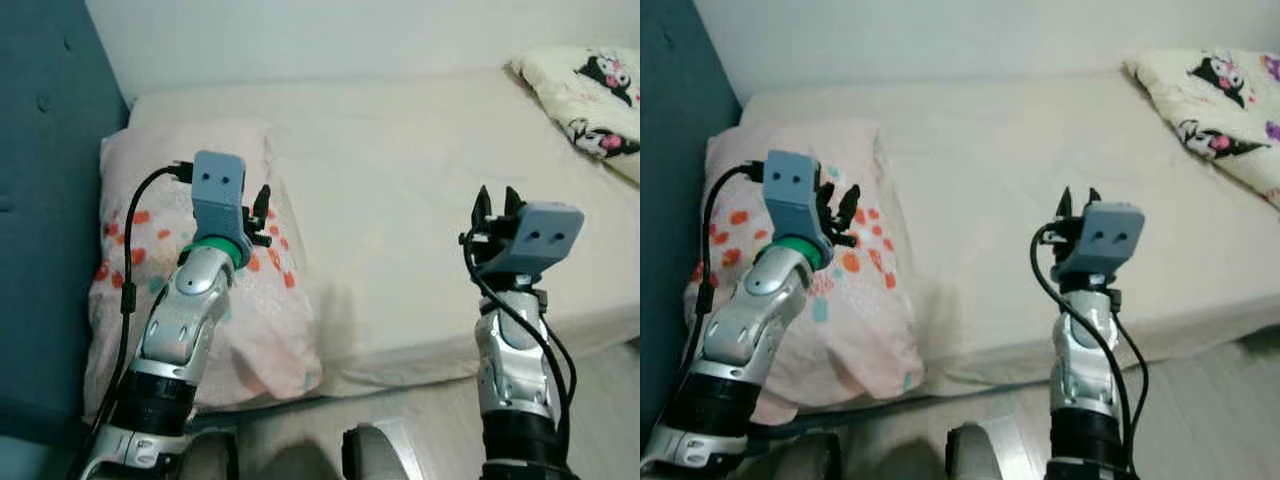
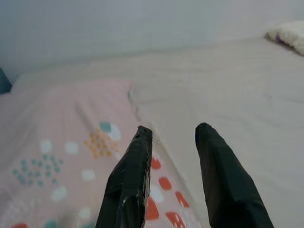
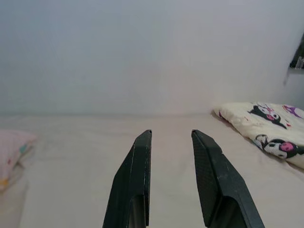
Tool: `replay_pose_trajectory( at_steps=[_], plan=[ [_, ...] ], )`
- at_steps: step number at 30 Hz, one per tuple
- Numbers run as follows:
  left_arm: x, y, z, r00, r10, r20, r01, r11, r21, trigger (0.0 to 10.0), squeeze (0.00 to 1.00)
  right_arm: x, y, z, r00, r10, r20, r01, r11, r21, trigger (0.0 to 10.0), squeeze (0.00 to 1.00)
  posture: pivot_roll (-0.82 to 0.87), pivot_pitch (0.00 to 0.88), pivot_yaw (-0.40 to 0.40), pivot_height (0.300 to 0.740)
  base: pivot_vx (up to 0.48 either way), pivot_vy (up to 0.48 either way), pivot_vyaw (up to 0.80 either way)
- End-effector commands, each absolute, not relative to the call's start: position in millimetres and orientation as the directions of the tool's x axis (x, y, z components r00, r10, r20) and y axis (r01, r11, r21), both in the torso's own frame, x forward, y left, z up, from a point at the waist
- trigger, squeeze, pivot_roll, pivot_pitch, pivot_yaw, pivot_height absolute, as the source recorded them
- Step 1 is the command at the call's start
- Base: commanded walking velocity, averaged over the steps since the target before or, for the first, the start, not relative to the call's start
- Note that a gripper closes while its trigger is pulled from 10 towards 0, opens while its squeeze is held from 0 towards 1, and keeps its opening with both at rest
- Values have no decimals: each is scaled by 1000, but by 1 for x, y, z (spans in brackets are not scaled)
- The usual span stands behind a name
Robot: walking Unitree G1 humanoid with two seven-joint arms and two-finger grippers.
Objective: Clean up the room
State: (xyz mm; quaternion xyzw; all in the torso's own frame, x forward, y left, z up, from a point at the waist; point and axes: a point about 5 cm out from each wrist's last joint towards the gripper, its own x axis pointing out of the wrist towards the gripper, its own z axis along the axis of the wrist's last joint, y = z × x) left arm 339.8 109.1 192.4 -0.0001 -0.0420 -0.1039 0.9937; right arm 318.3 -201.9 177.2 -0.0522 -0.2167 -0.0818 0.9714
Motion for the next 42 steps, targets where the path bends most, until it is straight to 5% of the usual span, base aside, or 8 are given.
replay_pose_trajectory(
  at_steps=[1,17,42],
  plan=[
    [340,105,190,968,-237,82,236,972,22,10000,0,316,-204,169,904,-152,400,194,979,-65,10000,0,-61,0,19,693,0,0,0],
    [336,95,172,944,-323,68,317,945,84,10000,0,320,-192,163,915,-144,377,179,982,-60,10000,0,-71,0,31,737,0,-18,0],
    [335,92,164,946,-315,71,308,947,95,10000,0,320,-179,156,928,-116,355,138,990,-39,10000,0,-71,6,32,737,0,-474,0]
  ],
)
